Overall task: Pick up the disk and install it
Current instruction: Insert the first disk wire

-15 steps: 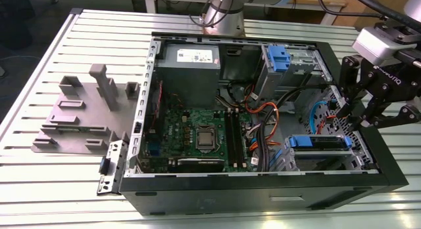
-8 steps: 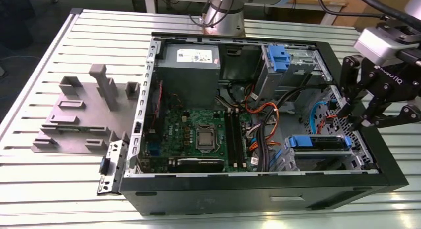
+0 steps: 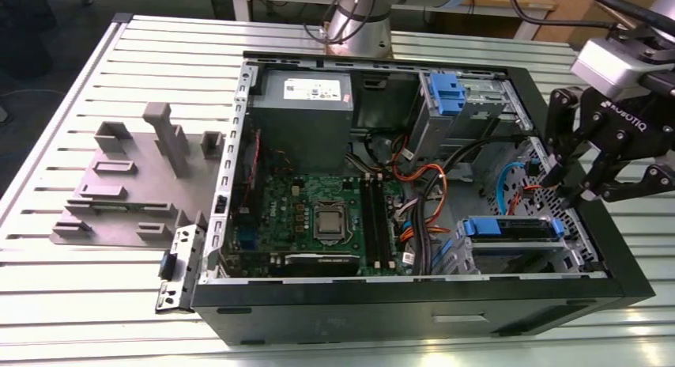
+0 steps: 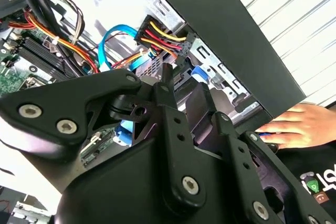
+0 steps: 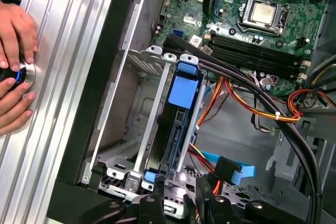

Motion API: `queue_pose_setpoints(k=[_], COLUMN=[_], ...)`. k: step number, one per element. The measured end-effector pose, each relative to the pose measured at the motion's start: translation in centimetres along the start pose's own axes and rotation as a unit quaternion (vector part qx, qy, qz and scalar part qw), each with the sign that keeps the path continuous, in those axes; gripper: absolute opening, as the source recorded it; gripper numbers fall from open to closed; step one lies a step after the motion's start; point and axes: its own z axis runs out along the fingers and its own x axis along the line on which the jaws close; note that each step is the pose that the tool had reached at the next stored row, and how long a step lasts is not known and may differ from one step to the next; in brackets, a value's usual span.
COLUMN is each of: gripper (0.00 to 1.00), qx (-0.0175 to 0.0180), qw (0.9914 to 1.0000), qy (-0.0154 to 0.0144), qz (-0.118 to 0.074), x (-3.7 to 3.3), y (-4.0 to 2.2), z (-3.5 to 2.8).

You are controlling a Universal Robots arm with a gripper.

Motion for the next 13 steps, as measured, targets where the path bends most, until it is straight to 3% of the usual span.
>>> queue_pose_setpoints(k=[5,13], gripper=[0.37,0.37], qx=[-0.0098,-0.0183], qw=[0.99995,0.99982], qy=[-0.0027,-0.0050], qz=[-0.001,-0.003], x=[-0.06,-0.14], y=[-0.64,-1.56], z=[-0.02,0.18])
